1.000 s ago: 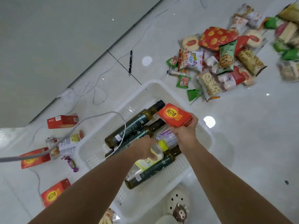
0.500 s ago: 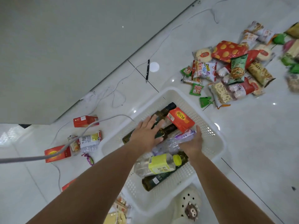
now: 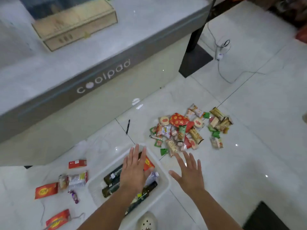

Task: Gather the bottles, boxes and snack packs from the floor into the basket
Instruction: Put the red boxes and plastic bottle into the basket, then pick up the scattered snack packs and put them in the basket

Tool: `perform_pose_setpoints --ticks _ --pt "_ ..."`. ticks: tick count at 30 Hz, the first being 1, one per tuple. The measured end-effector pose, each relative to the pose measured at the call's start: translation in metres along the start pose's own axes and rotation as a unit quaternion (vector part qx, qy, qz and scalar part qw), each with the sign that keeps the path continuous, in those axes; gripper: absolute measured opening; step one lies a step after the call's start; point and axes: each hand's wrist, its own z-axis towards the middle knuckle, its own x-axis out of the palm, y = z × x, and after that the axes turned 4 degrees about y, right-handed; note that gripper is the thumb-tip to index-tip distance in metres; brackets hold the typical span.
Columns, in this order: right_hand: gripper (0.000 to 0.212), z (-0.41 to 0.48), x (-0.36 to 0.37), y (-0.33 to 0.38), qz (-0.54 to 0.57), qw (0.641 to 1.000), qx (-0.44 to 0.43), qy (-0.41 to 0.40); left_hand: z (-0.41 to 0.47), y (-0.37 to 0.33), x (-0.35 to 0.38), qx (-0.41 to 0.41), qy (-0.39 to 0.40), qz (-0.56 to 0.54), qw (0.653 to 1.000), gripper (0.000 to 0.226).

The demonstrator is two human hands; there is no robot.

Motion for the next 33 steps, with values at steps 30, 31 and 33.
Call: perform_pose_setpoints --ticks 30,31,33 --pt "0.089 -0.018 -0.439 -0.357 -0.086 0.995 -0.033 -0.041 -0.030 -0.351 -0.262 -0.150 -0.141 -0.069 0.976 0.073" --pt "0.095 -0.007 -0.439 -0.364 -0.076 0.995 -0.031 -0.058 -0.022 -0.353 -0.268 -0.159 -0.151 -0.055 0.974 0.074" --pt "0.080 0.010 -0.446 -0.380 -0.059 0.995 -0.041 -0.071 -0.005 -0.356 -0.266 -0.176 -0.165 -0.053 0.969 0.074"
